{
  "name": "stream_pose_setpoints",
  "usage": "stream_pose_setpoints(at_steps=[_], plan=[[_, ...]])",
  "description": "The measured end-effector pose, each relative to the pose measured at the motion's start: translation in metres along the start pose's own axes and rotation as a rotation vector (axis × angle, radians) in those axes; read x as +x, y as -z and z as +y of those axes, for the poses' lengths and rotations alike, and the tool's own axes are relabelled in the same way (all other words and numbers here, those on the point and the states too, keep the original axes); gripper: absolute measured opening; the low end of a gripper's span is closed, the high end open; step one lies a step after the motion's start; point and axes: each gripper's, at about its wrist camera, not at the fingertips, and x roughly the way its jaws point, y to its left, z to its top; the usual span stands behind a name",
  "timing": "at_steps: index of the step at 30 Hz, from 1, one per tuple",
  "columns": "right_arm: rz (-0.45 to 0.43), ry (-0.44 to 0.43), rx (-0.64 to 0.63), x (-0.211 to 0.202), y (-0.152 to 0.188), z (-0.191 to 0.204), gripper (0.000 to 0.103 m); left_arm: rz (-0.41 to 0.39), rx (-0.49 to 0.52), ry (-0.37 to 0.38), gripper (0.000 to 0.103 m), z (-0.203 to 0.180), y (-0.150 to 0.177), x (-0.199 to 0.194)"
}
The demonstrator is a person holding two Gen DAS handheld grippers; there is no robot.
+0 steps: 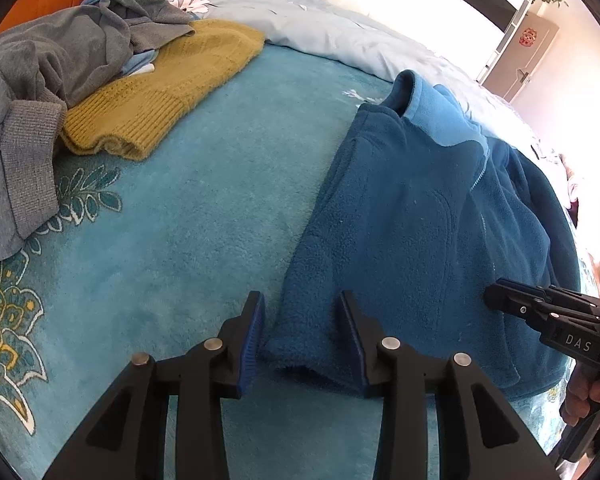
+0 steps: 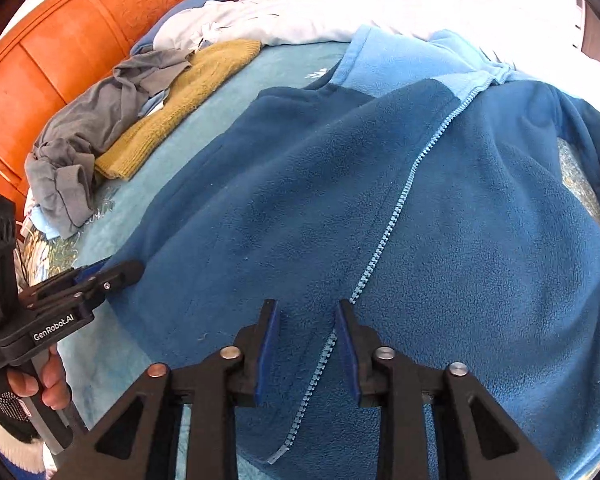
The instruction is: Fold clothes
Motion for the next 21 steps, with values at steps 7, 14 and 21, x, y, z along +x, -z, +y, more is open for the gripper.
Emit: stream_pose_setpoints(at_steps=[7,14,21], plan=[[-0.014,-0.016,-0.001,-0.014,0.002,-0.004,0.003,-0.025,0.021,0.011,0.032,-0.007,0.001,-0.007],[-0.024,0.0,-0.029,-0.035,0.015,-0.006,0.003,-0.06,0.028,0.062,0.023,-0.011,0.009,-0.028],[0.018,0.016,-0.02,-0.022,0.021,-0.01,0.003,-0.031,0.063,0.003,0.023,-0.019,0.015,-0.015]])
